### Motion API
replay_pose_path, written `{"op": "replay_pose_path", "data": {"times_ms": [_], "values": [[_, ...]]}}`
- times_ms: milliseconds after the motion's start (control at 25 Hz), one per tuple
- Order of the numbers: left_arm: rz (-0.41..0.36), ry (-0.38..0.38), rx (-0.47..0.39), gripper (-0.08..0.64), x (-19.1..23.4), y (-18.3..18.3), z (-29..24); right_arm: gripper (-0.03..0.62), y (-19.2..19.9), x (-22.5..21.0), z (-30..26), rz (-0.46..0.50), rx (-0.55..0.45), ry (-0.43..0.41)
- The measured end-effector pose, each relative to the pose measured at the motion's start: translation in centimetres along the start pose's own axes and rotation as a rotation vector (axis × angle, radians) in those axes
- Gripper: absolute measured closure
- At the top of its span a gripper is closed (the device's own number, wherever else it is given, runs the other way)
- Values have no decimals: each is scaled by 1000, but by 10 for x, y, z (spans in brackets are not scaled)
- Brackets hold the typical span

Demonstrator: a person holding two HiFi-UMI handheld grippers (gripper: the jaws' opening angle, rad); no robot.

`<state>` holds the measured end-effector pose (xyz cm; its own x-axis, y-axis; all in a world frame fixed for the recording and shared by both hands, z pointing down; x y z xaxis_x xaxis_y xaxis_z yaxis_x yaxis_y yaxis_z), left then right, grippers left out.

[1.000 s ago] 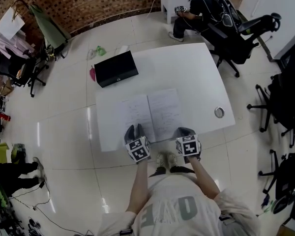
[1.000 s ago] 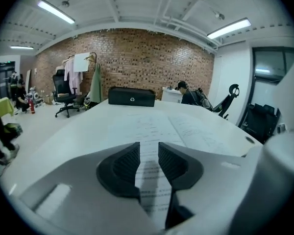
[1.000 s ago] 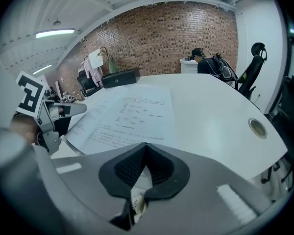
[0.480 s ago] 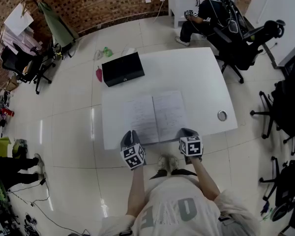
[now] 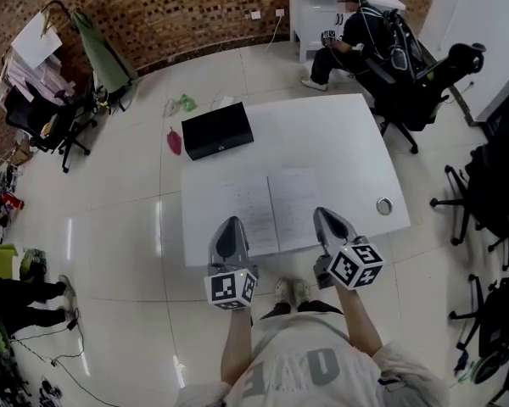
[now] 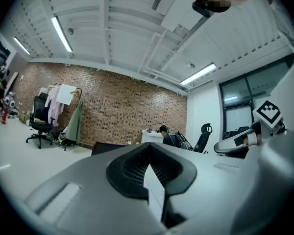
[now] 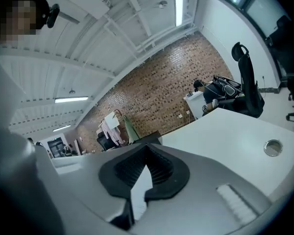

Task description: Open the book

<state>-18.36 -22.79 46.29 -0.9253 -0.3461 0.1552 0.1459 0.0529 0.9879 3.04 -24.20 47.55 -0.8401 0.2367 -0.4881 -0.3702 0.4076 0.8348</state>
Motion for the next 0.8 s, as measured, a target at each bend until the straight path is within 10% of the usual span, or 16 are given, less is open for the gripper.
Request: {"op": "replay_pose_path", "data": {"times_ms": [800], "values": [[51, 38, -113, 541, -62, -25, 147, 588, 27, 68, 166, 46, -138, -148]]}}
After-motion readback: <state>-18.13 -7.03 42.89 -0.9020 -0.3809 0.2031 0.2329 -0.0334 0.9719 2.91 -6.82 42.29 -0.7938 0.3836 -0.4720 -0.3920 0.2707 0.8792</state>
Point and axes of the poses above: the fingertips, and each gripper's own axes: z backward along the fingers, x to its left, y out of its underside, the point moved 2 cm from there along z, backward along the fingers, and after that the axes turned 7 degrees about y, right-handed, at the moved point
